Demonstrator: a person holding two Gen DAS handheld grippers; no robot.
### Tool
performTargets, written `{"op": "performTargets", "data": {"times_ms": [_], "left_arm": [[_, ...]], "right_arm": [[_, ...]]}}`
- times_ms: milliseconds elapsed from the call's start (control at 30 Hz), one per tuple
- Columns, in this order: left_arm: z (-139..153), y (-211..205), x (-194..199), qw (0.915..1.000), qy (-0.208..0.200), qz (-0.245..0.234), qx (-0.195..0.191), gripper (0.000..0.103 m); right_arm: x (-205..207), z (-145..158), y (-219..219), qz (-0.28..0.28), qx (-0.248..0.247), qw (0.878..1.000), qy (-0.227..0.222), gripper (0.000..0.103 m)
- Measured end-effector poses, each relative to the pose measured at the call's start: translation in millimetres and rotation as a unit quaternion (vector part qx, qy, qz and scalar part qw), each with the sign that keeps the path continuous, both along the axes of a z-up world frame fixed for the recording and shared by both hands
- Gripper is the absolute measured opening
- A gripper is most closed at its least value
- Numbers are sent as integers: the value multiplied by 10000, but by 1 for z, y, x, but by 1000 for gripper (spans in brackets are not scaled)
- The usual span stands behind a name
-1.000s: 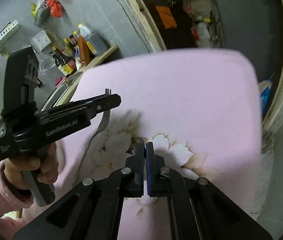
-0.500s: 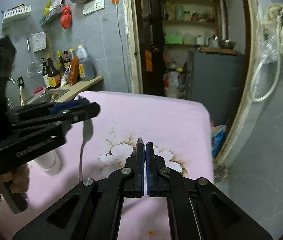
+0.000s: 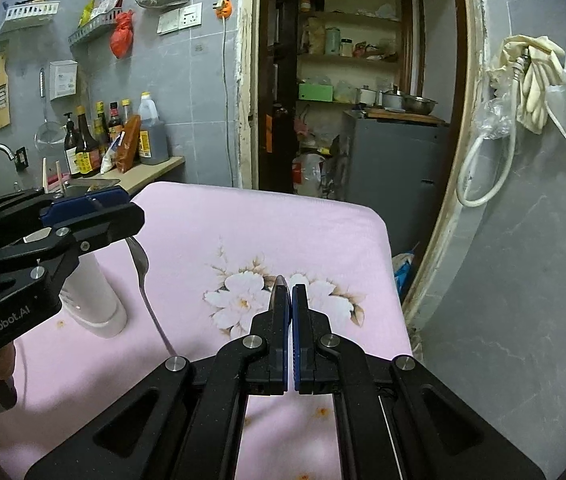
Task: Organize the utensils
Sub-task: 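Lift the fork with the left tool while the right tool carries the spoon to the caddy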
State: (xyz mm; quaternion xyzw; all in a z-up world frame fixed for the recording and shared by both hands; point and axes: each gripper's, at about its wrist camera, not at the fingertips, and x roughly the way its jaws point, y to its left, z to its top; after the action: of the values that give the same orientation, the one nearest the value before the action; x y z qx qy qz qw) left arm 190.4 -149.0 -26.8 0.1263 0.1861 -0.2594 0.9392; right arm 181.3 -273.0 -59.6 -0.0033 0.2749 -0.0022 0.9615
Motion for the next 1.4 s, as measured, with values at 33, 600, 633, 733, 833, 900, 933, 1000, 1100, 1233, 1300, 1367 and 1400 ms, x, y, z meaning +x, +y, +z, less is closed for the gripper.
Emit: {"op": "performTargets", "data": {"times_ms": [33,600,633,733,833,900,933,1000,1100,1233,1300,1367,1400], "left_arm": [[-1,1,-2,10000,-61,-29,61,22],[3,1,-17,9981,-301,-225,497,20],[4,0,-15,9984,-234,-180,486,20],[7,-3,-5,9991,-53,-35,429,20],[8,-8,4,9990,77,134,420,20],[8,-9,6,9986,112,241,452,20],[8,-10,6,9985,115,275,461,20],[8,-9,5,9985,129,289,440,20],[8,-7,1,9987,69,242,442,20],[9,-4,-4,9984,-20,288,487,20],[10,-2,-6,9984,-39,316,467,20],[13,1,-6,9983,-62,367,442,20],[15,3,-6,9983,-70,398,429,19]], "right_arm": [[-2,0,1,-24,2,10000,2,2],[-29,0,15,-410,-6,9991,-86,2],[-30,-1,15,-441,2,9990,-87,2],[-33,-1,16,-520,-2,9986,-93,2],[-35,-2,15,-566,12,9984,-85,2],[-35,-2,15,-589,34,9982,-88,2],[-36,-3,15,-603,38,9981,-89,2],[-37,-3,15,-629,53,9979,-106,2],[-37,-1,13,-663,57,9977,-156,2],[-37,2,12,-653,75,9976,-204,2],[-37,4,14,-623,62,9978,-228,2],[-37,7,16,-590,39,9979,-271,2],[-36,9,18,-572,38,9979,-292,2]]}}
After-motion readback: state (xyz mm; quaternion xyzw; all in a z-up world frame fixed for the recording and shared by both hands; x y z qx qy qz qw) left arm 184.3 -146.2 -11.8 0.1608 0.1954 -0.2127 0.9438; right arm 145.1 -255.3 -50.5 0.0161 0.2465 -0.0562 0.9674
